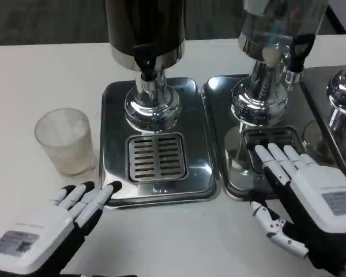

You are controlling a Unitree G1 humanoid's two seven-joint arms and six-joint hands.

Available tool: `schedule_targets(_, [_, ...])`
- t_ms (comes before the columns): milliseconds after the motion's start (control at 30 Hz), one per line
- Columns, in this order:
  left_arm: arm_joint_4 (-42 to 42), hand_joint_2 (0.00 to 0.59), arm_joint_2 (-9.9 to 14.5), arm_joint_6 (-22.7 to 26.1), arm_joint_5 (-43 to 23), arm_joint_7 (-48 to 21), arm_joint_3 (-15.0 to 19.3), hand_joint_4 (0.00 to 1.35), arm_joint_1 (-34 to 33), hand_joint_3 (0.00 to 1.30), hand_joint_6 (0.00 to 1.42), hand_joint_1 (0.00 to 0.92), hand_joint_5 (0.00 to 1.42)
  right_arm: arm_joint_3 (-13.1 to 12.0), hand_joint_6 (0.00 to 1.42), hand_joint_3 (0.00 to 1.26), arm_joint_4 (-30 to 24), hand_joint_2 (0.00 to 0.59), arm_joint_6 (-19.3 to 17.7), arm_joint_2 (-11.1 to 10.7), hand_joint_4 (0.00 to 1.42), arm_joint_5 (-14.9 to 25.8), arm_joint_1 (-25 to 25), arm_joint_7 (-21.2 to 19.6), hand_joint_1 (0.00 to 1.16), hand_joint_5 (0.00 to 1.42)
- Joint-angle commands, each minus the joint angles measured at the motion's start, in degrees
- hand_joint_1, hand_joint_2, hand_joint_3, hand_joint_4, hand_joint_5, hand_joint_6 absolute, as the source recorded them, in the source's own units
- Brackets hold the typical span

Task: Grasp the cup under the faucet to collect the drink, then remove the cup.

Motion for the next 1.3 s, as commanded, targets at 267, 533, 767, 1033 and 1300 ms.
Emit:
schedule_targets(267, [-0.96, 0.071, 0.21, 0.14, 0.94, -0.49, -1.48, 0.00, -0.22, 0.00, 0.00, 0.000, 0.00, -2.13, 0.06, 0.04, 0.20, 0.488, -0.92, -0.71, 0.00, 1.69, 1.32, -1.46, 0.01, 0.00])
schedule_targets(533, [-0.80, 0.062, -0.76, -0.04, -0.44, 0.89, -0.49, 0.00, 0.23, 0.00, 0.00, 0.000, 0.00, -2.33, 0.06, 0.05, 1.05, 0.488, -1.38, -0.75, 0.00, 2.74, 0.31, -1.50, 0.01, 0.00])
schedule_targets(767, [0.34, 0.046, -1.62, -1.33, -2.89, 3.93, 2.50, 0.00, -0.68, 0.00, 0.00, 0.000, 0.00, -1.84, 0.07, 0.06, 1.04, 0.488, -0.51, 0.01, 0.00, 3.05, -0.71, -0.89, 0.01, 0.01])
schedule_targets(1033, [8.63, 0.027, -1.16, -5.26, -10.79, 4.57, 4.11, 0.00, -7.12, 0.00, 0.02, 0.000, 0.00, 0.38, 0.08, 0.10, 0.35, 0.495, 1.88, 2.43, 0.01, 1.91, -2.15, -0.02, 0.03, 0.03])
schedule_targets(1300, [18.41, 0.003, -1.31, -5.61, -13.40, 6.63, 5.16, 0.00, -16.70, 0.00, 0.05, 0.000, 0.00, 1.32, 0.09, 0.12, -0.05, 0.495, 2.77, 3.49, 0.03, 1.66, -3.04, 0.00, 0.04, 0.04])
